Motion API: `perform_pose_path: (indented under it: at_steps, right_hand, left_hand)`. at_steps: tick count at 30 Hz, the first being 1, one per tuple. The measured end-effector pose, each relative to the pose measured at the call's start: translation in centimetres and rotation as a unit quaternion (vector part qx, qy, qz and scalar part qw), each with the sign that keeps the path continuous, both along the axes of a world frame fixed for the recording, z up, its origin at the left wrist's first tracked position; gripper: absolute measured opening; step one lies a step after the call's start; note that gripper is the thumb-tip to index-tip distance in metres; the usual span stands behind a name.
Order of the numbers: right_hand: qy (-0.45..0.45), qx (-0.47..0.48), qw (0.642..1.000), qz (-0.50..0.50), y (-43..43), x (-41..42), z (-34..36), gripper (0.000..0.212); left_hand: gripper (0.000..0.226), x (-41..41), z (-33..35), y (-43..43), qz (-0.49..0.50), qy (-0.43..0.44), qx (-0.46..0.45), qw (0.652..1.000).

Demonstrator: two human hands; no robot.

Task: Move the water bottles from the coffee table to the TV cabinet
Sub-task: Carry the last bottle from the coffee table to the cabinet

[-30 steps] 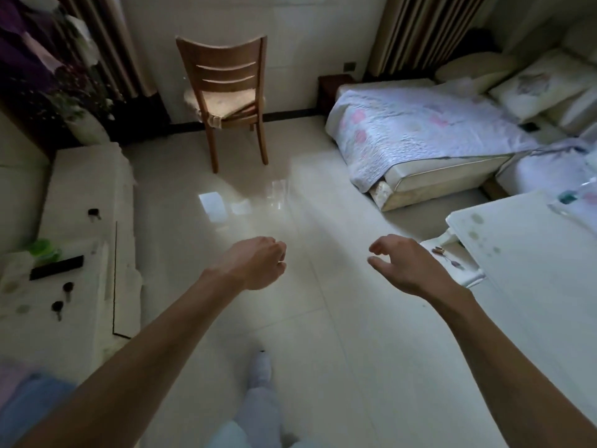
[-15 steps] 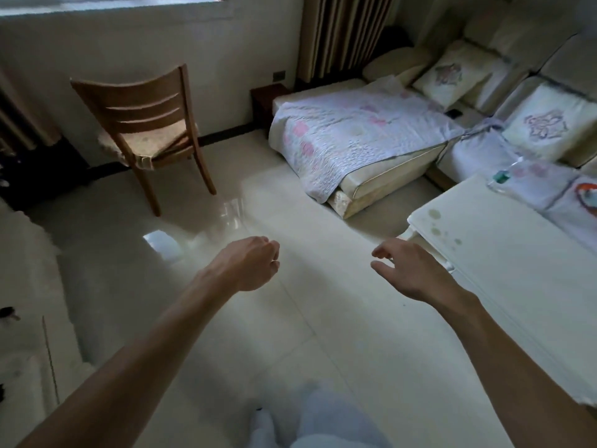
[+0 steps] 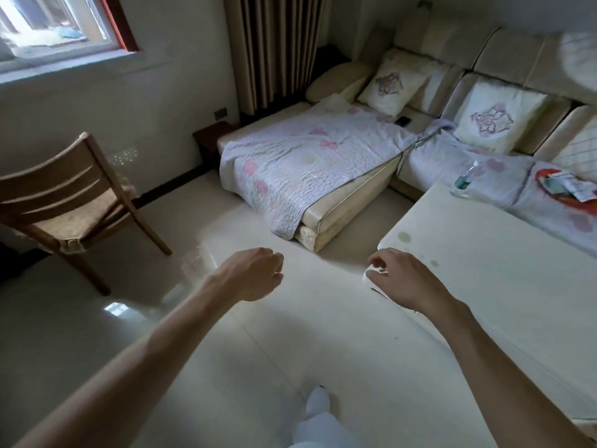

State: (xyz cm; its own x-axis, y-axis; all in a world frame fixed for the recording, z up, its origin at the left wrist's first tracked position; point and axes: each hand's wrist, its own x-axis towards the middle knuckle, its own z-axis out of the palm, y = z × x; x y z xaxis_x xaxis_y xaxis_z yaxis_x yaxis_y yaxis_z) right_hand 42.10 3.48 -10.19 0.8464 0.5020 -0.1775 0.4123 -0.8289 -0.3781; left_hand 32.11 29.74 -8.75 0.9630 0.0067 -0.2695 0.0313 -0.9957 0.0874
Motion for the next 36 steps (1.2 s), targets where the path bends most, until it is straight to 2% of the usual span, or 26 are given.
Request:
perform_pose_path:
  at_steps: [8,19,23,29,36]
  right_hand:
    - [-0.025,-0.01,0.999,-0.02,-1.2,13.0,3.0,0.026]
    - [0.03,-0.038,0.996,-0.069,3.0,26.6,-0.4,0.024]
    - [0.017,-0.063,0.995,-0.073,6.4,32.9,-0.8,0.033]
    - [0.015,-0.09,0.988,-0.121,9.3,42.5,1.2,0.032]
    - [0.029,-0.077,0.983,-0.164,9.7,48.2,0.1,0.033]
  left_hand:
    - [0.029,16.6,1.4,-1.2,-0.057,-0.035,0.001,0.998]
    - [0.028,33.3,-2.0,3.4,-0.117,-0.02,-0.024,0.993]
    - [0.029,41.6,-2.1,6.4,-0.133,-0.033,-0.056,0.989]
    - [0.03,52.7,-0.8,10.0,-0.172,-0.046,-0.111,0.978]
    - [0.026,61.4,-1.7,8.5,-0.242,-0.026,-0.135,0.96]
